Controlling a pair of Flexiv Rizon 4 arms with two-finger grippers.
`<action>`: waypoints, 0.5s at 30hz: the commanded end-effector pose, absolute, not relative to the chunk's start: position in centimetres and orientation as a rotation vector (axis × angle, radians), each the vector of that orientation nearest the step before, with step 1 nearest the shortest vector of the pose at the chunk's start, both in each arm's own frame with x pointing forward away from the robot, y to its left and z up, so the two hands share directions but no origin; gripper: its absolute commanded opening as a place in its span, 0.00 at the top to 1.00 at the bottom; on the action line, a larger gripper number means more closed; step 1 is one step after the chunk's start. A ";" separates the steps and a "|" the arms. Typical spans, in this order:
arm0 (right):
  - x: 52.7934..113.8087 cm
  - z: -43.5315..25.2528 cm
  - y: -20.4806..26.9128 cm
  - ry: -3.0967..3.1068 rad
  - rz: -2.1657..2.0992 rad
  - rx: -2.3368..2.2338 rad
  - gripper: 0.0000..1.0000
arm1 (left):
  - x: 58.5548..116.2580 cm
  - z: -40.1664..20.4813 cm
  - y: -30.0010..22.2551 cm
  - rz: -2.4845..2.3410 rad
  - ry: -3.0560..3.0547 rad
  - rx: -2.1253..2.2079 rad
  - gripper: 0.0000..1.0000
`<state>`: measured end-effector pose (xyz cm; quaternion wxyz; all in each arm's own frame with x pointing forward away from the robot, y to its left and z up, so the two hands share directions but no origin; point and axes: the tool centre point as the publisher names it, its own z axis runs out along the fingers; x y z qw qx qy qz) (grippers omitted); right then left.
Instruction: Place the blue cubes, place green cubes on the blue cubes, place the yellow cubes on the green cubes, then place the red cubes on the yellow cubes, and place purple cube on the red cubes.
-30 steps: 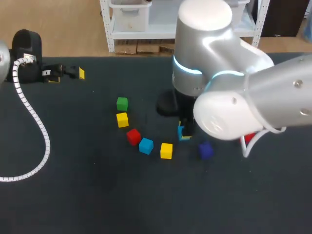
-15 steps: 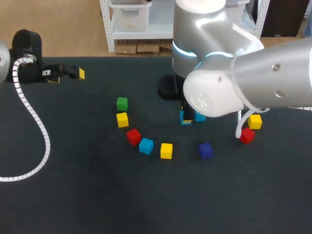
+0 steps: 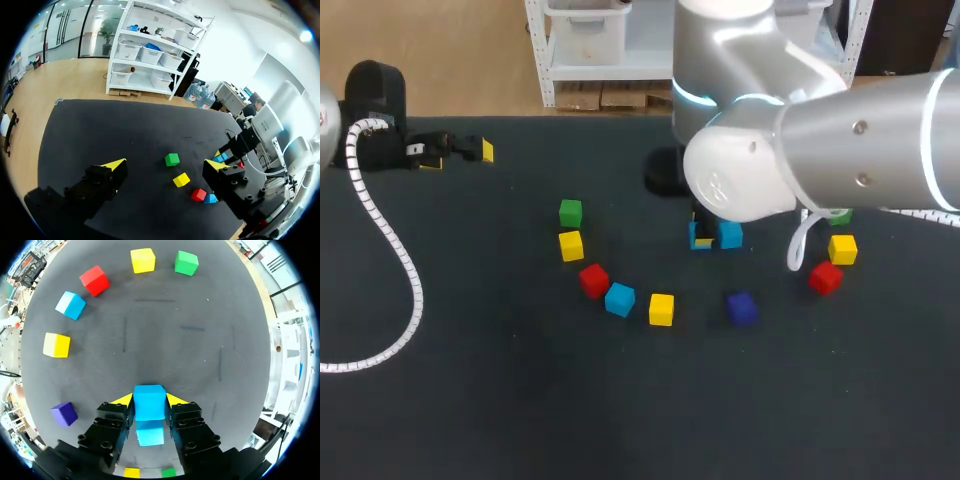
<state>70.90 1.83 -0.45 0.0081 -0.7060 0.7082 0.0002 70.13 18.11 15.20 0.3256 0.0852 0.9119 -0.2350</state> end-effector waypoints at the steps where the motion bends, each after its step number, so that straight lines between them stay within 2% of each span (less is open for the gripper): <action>1: 71.3 -0.4 1.8 2.222 0.000 -2.206 1.00 | 70.0 15.0 18.4 -0.630 2.379 0.229 0.00; 15: 71.5 -1.0 1.2 2.236 -0.020 -2.209 1.00 | 70.0 15.0 18.4 -0.630 2.379 0.229 0.00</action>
